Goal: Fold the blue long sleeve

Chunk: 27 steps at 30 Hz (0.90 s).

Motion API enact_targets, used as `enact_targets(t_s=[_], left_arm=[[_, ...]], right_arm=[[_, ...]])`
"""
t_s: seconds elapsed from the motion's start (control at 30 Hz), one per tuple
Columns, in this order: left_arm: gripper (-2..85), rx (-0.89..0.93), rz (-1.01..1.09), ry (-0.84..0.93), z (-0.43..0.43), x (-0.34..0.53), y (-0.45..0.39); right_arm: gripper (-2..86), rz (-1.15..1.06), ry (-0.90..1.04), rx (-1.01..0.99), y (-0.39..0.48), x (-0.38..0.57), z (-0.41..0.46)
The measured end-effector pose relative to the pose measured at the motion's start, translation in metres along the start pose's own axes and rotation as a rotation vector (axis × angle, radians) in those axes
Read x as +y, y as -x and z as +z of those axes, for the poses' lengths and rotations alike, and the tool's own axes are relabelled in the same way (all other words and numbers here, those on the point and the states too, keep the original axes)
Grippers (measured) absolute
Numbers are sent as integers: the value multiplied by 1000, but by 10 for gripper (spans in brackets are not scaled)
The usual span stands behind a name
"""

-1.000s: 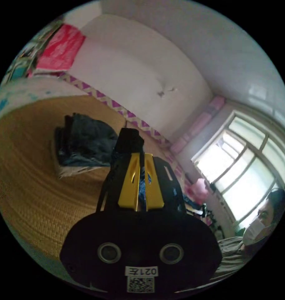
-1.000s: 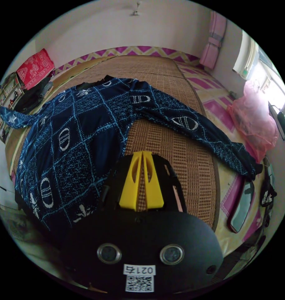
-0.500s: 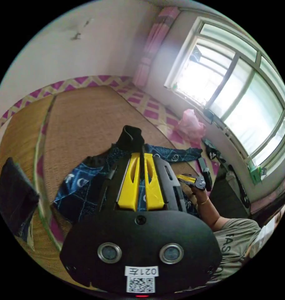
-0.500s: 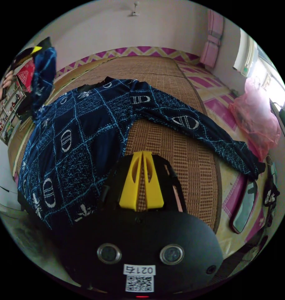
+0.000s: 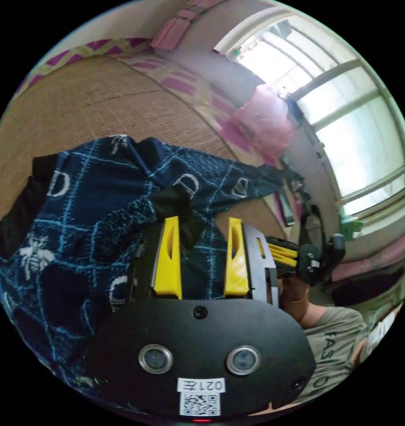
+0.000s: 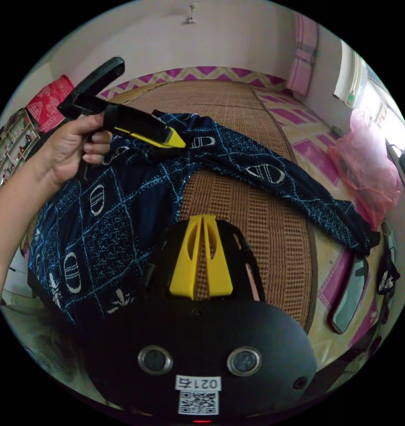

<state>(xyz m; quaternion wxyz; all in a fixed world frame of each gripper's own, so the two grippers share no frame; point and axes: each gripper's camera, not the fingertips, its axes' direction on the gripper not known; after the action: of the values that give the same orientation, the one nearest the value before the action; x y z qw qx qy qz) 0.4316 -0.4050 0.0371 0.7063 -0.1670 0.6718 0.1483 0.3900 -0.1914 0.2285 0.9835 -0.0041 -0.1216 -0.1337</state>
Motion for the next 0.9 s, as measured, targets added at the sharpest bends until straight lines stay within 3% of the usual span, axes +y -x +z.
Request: enact_targets(t_s=[0.03, 0.1, 0.2, 0.3, 0.47, 0.63, 0.9], left_arm=[[150, 159, 24, -57, -5, 7, 8], [138, 233, 11, -136, -20, 22, 18], [78, 183, -1, -241, -57, 62, 22], [69, 128, 13, -278, -96, 110, 22], [69, 2, 40, -334, -161, 206, 23], [66, 10, -17, -386, -197, 280, 42], [62, 78, -124, -508, -244, 368, 73]], right_arm=[[-5, -1, -1, 0, -5, 1, -3], [-4, 8, -8, -10, -14, 3, -8], [3, 101, -139, -56, -49, 20, -37], [20, 354, -282, -78, -124, 52, -73], [127, 827, -378, -212, -262, 126, -90], [135, 1050, -435, -361, -310, 154, -82], [80, 1335, -570, -309, -333, 131, -69]])
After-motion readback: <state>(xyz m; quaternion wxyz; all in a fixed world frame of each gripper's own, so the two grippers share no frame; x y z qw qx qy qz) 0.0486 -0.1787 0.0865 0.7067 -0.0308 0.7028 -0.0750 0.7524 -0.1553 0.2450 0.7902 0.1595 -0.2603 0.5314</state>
